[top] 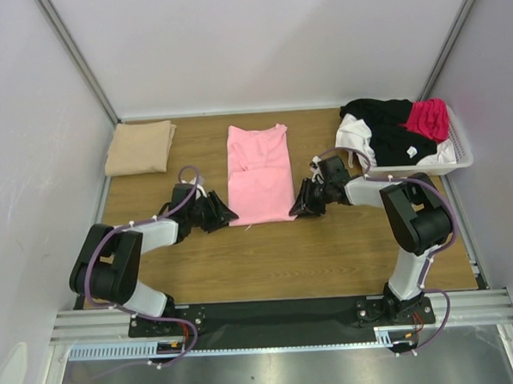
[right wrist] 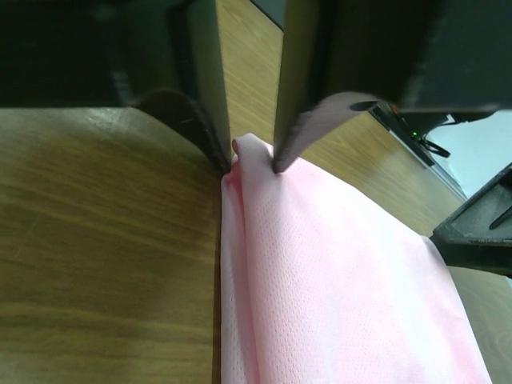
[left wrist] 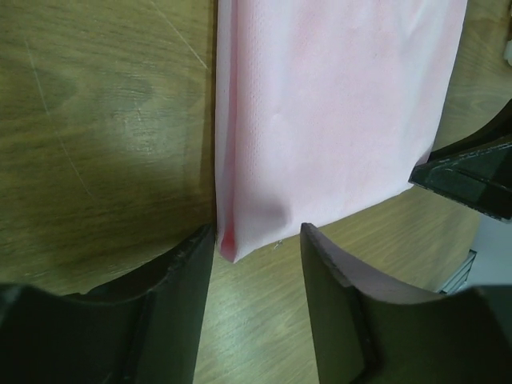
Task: Fold and stack the t-shirts
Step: Fold the tshirt
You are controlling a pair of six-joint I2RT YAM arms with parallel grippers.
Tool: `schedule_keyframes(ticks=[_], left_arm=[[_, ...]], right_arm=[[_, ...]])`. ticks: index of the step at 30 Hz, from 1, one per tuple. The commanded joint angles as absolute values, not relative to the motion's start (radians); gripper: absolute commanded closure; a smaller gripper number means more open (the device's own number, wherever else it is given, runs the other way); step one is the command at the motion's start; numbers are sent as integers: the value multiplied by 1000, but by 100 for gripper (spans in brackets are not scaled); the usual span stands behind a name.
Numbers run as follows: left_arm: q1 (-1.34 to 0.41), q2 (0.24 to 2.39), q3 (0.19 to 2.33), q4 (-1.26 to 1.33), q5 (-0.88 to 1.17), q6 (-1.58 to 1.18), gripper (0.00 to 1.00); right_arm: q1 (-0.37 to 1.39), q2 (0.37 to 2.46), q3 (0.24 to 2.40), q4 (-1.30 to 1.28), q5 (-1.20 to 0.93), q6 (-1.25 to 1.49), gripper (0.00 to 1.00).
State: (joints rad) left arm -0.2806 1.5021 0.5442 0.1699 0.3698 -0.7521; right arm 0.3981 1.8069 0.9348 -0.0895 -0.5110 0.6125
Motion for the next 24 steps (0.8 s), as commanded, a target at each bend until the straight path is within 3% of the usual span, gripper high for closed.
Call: schedule_keyframes(ticks=[1,6,8,10,24], left_arm=[[-290,1532,537,202,360,-749,48],[-296,1554,537,199,347,-736,62],[-296,1554,537,195,347,-727,78],[-299,1551,541,167,342,-713,99],[-393,1261,476,-255,264,-627,100]], right_arm=[[402,1838,928,-71,-471,615,70],[402,1839,936,-80,-469,609,90],[402,1841,936,-83,-471,604,100],[403,1835,933,-95,-472,601,100],[511,1553,703,-268,-453,609,100]])
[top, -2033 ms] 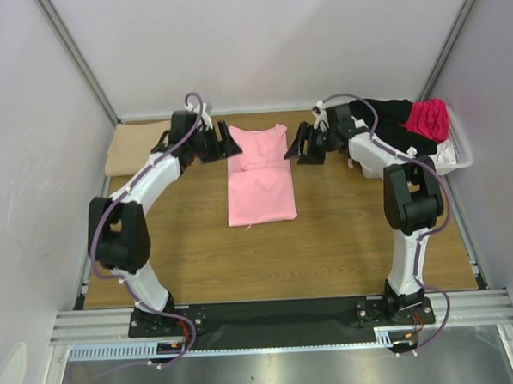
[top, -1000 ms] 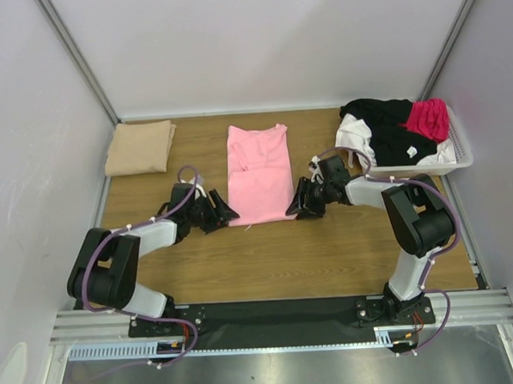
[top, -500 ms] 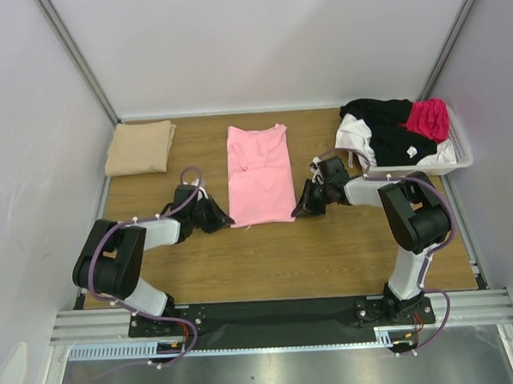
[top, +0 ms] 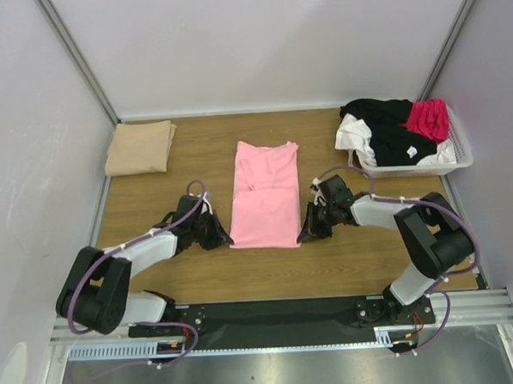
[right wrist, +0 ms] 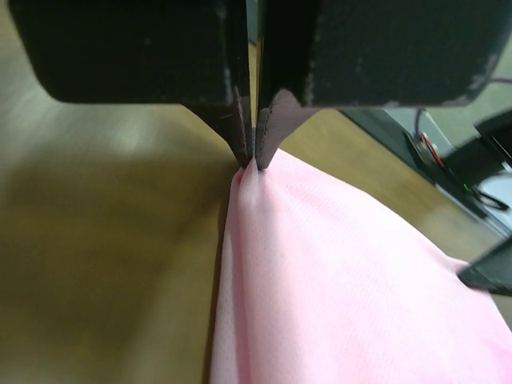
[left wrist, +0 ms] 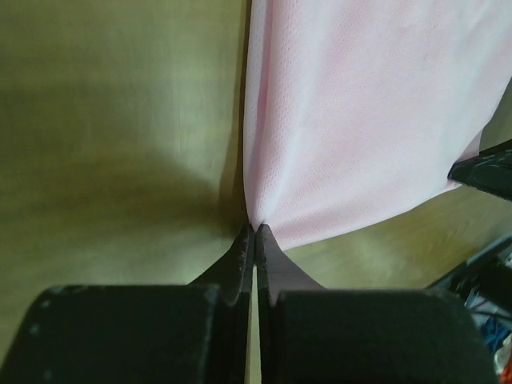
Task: Fold and stack the t-shirts
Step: Fold the tshirt
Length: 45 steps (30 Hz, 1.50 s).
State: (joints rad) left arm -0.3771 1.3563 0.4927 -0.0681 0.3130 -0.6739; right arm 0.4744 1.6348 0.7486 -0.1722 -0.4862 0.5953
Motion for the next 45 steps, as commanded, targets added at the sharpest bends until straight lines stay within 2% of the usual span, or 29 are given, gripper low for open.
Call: schedule_keyframes(ticks=[1,6,9,14,17,24,32,45], left_arm=[[-403,1228,474,-294,256,-626,99],[-478,1004,457,-494,261,-690,100],[-551,936,527,-607,220,-722,100],[-561,904,671,-738,186,-722,99],[-560,940,777,-779,160,-706,100],[-526,1123,1020,-825,86,-660,100],[-401,1317,1130,-761,176,-641,100],[-305,1614,1385,-695,230,-574,100]], right_arm=[[541,1511,692,-281,-448,611,100],[592,1384,652,-360,-416,672,100],[610,1293,647,-405,-408,725,100],[612,1169,721,-497,-371,753,100],[614,1163,810,-537,-341,739,100],[539,1267,982,-566,-354,663,100],[401,1507,1153,-493,-468,577,100],[334,1842,1422,-439,-577,503,100]])
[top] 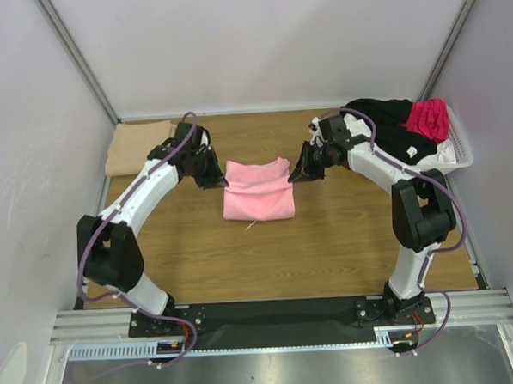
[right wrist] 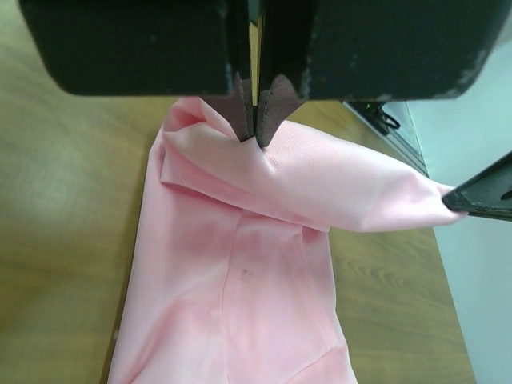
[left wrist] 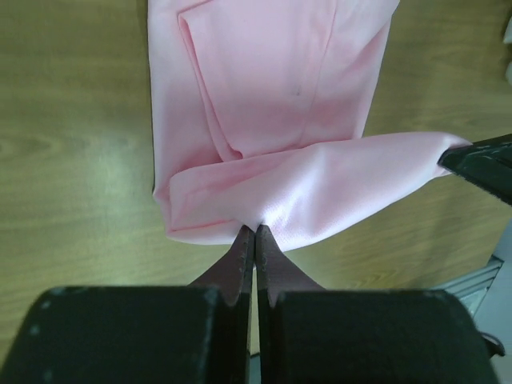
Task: Fold and stack the t-shirts
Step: Fold the tshirt
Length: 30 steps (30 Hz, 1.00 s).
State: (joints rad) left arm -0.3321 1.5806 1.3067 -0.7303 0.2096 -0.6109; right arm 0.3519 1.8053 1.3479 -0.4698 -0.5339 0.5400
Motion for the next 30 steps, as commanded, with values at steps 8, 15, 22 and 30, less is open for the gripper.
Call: schedule_keyframes(ticks=[8,15,22,30], left_arm=[[-267,1762,1506,-658,293,-586,100],[-267,1752,1519,-640,337,-532,100],[-271,1579,1255,-629,370,-526,100],[-359,1316,956,-629,334,-564,100]], right_arm=[[296,1954,1543,-430,-623,494,100],[290,1959,1586,-440,-681,450,100],[290,1852,1419,-520,-686,408,100],[334,1513,1050,-543,-628,446,100]])
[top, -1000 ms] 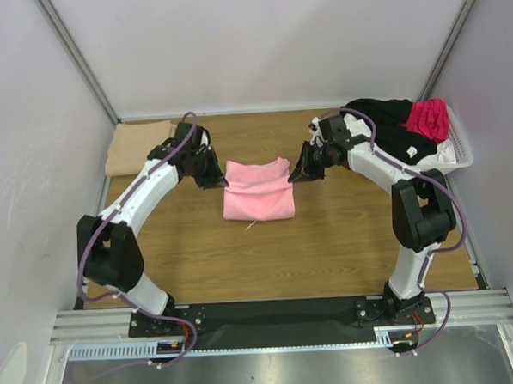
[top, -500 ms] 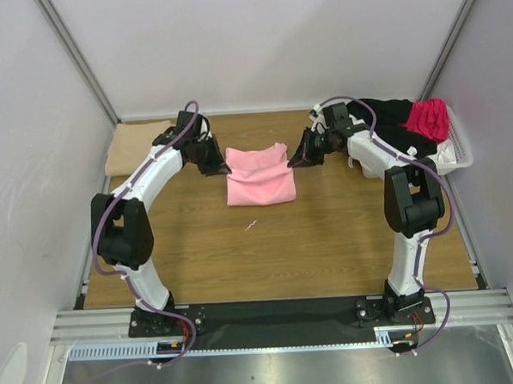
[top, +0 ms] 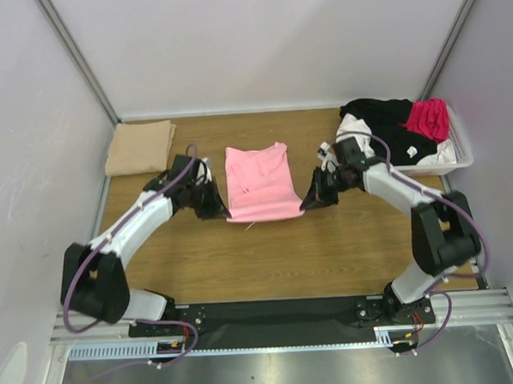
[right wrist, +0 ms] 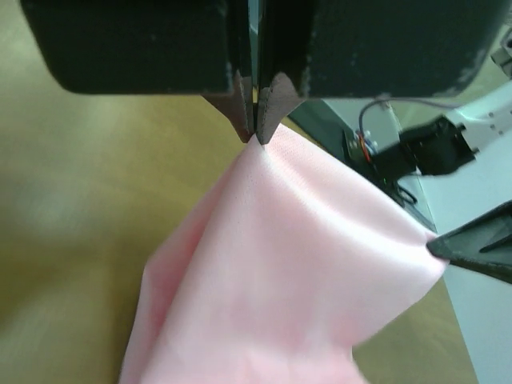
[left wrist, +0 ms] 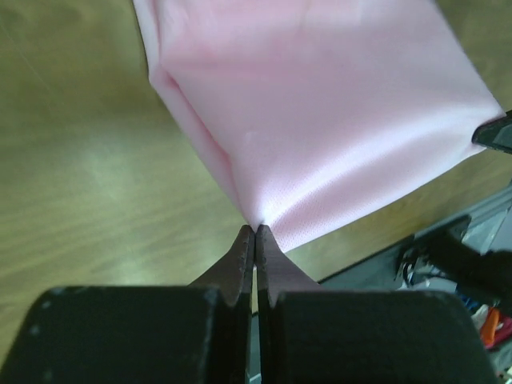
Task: Fold and stack the t-shirts
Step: Fold the tshirt
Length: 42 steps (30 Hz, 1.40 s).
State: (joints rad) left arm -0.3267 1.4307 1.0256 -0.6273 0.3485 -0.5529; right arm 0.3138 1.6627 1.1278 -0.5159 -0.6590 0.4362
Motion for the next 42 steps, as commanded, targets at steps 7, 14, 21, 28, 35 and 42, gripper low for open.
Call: schedule_keyframes(ticks=[7,14,21,28,35,42], left_arm=[[-431,1022,744,-707,279,-644,100],[-508,824,701,-831,255,-724,100],[-508,914,779,-807,204,-718,100],[-477,1120,994,-796,183,-634,100],[-411,1304,1150,-781,196,-551,100],[-350,1520,1320,-758,236,-491,100]], right_arm=[[466,1225,804,-535,-548,581,100],[538,965,712,-614,-453,696,100],[538,1032,730,-554,-437,671,100],[482,1256,925,-563,-445,522,100],[364,1406,1052,-494,-511,431,100],[344,1633,1202,-456,-555,380,100]])
